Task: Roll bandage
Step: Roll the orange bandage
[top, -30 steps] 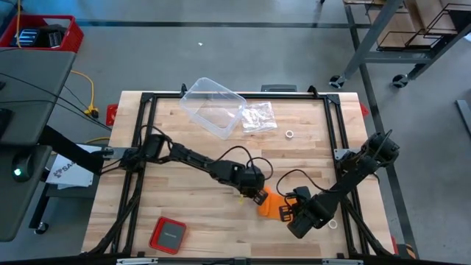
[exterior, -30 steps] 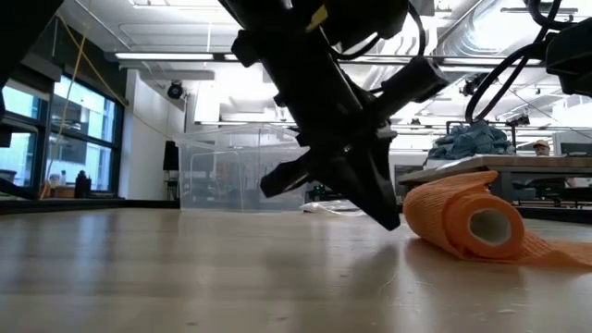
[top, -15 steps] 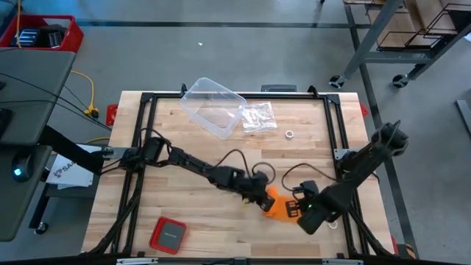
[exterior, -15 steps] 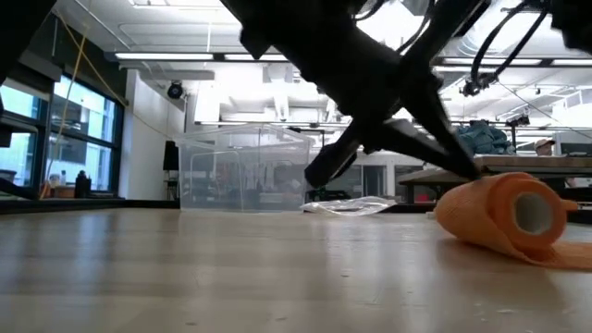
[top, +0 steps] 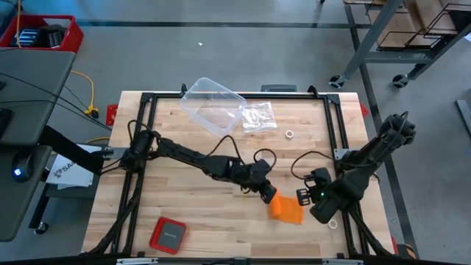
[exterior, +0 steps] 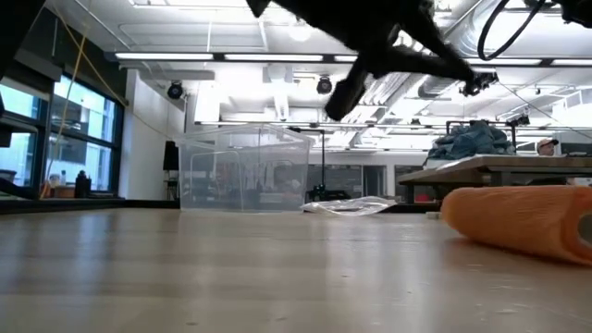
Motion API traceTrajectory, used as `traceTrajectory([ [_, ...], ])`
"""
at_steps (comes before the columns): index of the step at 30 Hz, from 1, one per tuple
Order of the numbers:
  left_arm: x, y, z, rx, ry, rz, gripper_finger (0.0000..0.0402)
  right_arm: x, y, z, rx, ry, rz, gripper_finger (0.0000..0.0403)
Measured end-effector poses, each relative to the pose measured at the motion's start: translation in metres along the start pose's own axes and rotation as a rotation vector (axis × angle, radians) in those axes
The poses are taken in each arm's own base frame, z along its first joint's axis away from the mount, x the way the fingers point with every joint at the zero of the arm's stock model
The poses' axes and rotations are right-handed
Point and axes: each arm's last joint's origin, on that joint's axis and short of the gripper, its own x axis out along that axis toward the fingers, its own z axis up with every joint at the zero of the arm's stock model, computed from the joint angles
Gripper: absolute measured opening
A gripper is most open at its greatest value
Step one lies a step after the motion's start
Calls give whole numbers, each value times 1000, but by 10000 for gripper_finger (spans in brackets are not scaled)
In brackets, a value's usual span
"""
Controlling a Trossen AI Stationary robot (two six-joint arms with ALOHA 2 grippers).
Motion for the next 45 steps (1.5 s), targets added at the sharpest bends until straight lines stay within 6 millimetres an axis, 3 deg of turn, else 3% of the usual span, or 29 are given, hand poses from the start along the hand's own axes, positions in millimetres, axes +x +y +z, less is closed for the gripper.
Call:
traceTrajectory([
  [7, 13, 29, -31, -86, 245, 197, 0, 8, 5, -8, 0, 63, -44, 0],
  [13, 29, 32, -55, -160, 291, 214, 0, 25, 14, -22, 5, 111, -73, 0],
  [22, 41, 42, -50, -220, 119, 267, 0, 51, 26, -36, 16, 105, -109, 0],
  [30, 47, 46, -45, -261, 95, 242, 0, 50, 24, -36, 10, 108, -131, 0],
  [36, 57, 36, -42, -324, 52, 66, 0, 48, 22, -34, 8, 86, -131, 0],
  [40, 58, 35, -44, -329, 80, 37, 0, 47, 22, -33, 7, 69, -120, 0],
  [45, 47, 4, -19, -192, 119, -368, 0, 47, 22, -32, 4, 53, -106, 0],
])
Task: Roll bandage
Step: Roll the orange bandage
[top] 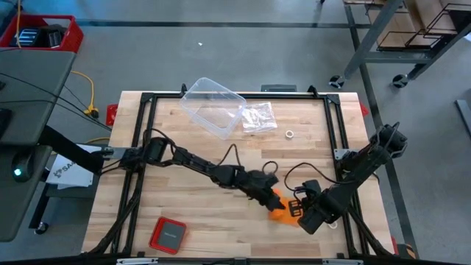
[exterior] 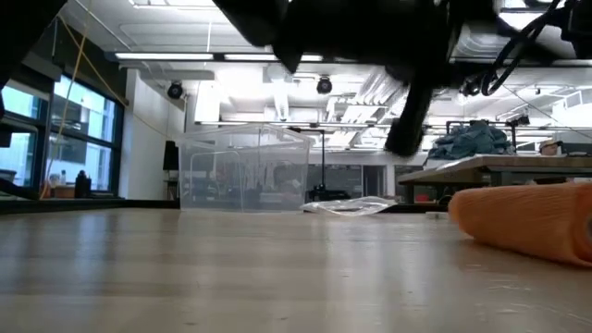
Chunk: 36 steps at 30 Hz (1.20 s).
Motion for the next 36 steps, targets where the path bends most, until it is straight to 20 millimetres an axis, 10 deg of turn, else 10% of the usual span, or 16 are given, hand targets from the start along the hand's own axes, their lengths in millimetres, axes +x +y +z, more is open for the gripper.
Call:
traceTrajectory([
  [5, -27, -13, 9, 107, 102, 132, 0, 1, 3, -3, 3, 51, 6, 0],
  [12, -115, -30, 37, 414, 66, 700, 0, 17, 5, -11, 18, 136, 16, 0],
  [20, -207, -67, 55, 546, -89, 821, 0, 30, 36, 4, 85, 50, 188, 0],
  [36, -366, -33, -75, 194, -288, 562, 0, 74, 78, 38, 138, 43, 217, 0],
])
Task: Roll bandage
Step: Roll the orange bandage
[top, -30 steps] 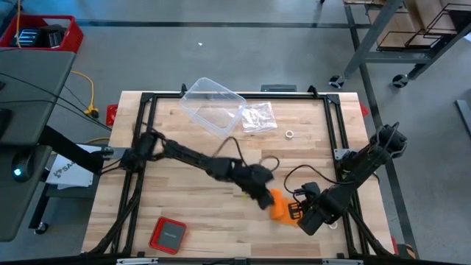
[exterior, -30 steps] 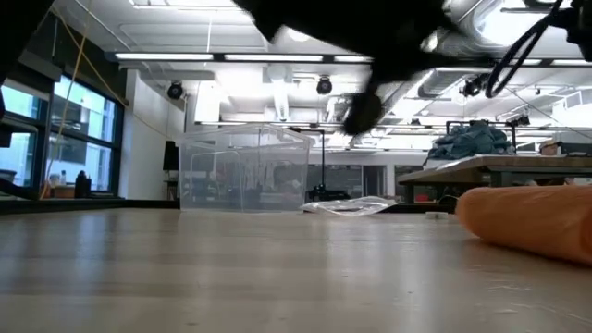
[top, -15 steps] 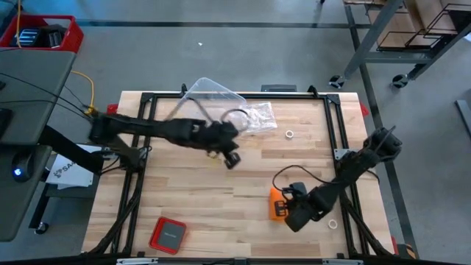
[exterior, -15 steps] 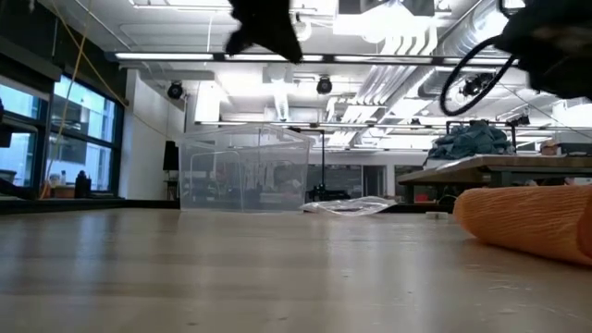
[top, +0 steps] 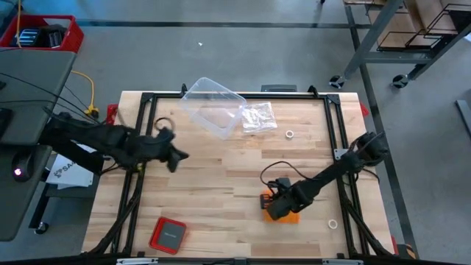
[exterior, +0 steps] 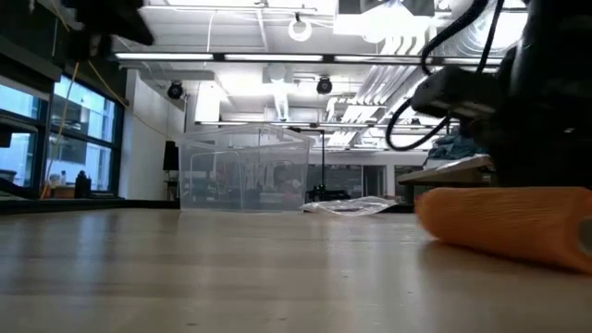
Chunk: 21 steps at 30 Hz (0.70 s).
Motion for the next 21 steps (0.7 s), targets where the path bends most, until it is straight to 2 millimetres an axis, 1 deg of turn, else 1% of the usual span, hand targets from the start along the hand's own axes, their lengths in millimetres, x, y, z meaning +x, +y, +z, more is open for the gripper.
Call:
traceTrajectory([
  [3, -10, 12, -16, -60, -12, -44, 0, 5, 14, 3, 34, 9, 98, 0],
  [6, -17, 21, -24, -84, -31, -36, 0, 13, 30, 11, 42, -9, 122, 0],
  [10, -23, 28, -28, -71, -32, -14, 0, 22, 64, 23, 43, -11, 196, 0],
  [14, -27, 34, -31, -49, 12, -7, 0, 34, 97, 39, 73, -50, 237, 0],
  [17, -30, 37, -32, -39, 30, -9, 0, 32, 117, 52, 83, -106, 273, 0],
  [19, -31, 38, -32, -38, 31, -11, 0, 26, 122, 63, 55, -143, 249, 0],
  [21, -32, 38, -32, -40, 29, -15, 0, 13, 123, 74, -11, -178, 184, 0],
])
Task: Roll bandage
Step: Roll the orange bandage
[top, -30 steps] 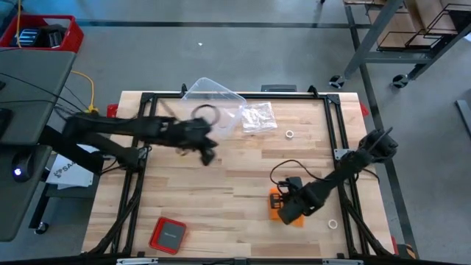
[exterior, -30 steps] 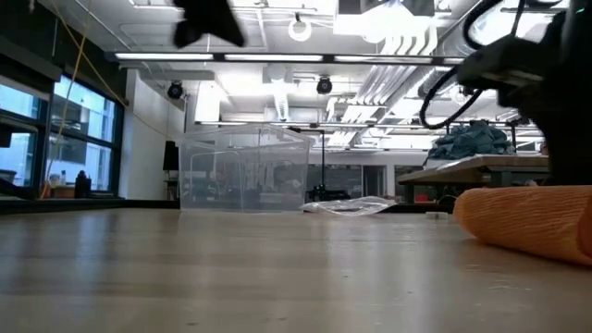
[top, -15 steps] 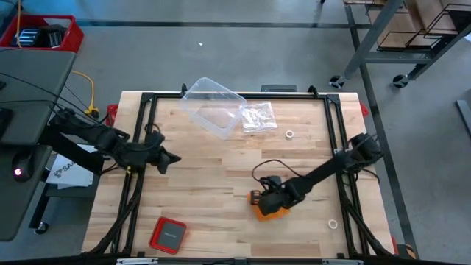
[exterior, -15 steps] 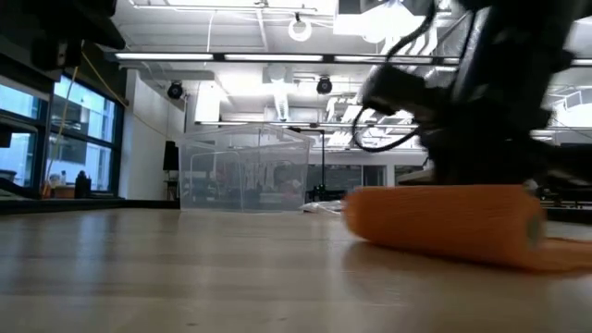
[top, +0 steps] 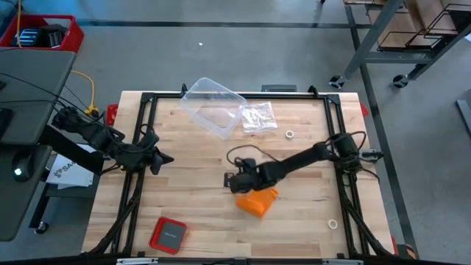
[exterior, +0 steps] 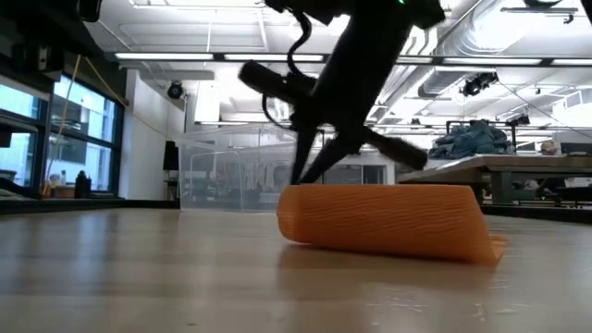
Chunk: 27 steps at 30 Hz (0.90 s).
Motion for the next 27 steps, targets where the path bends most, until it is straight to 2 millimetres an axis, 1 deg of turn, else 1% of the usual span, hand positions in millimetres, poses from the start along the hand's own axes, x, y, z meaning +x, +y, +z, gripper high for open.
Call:
traceTrajectory([
  [3, 0, 0, 0, 10, 0, 1, 0, -32, -2, 17, -134, -7, -121, 0],
  [5, 0, 0, 0, 18, 0, 2, 0, -54, -9, 15, -225, 39, -191, 0],
  [6, 1, 0, 0, 19, 1, 4, 0, -63, -15, 10, -264, 76, -231, 0],
  [8, 2, -1, 0, 22, -3, 10, 0, -77, -28, -6, -318, 146, -326, 0],
  [11, 3, -2, -1, 28, -10, 21, 0, -90, -46, -41, -341, 226, -422, 0],
  [14, 5, -3, -1, 34, -28, 39, 0, -91, -57, -79, -292, 256, -425, 0],
  [16, 7, -4, -1, 35, -32, 44, 0, -92, -61, -96, -229, 226, -407, 0],
  [17, 7, -4, -1, 32, -33, 43, 0, -92, -63, -99, -203, 197, -400, 0],
  [21, 10, -8, -1, 8, -50, 33, 0, -78, -64, -101, -149, 105, -402, 0],
  [24, 13, -12, 0, 1, -62, 25, 0, -64, -56, -97, -169, 130, -355, 0],
  [27, 15, -17, 0, -11, -60, 0, 0, -44, -54, -96, -171, 136, -363, 0],
])
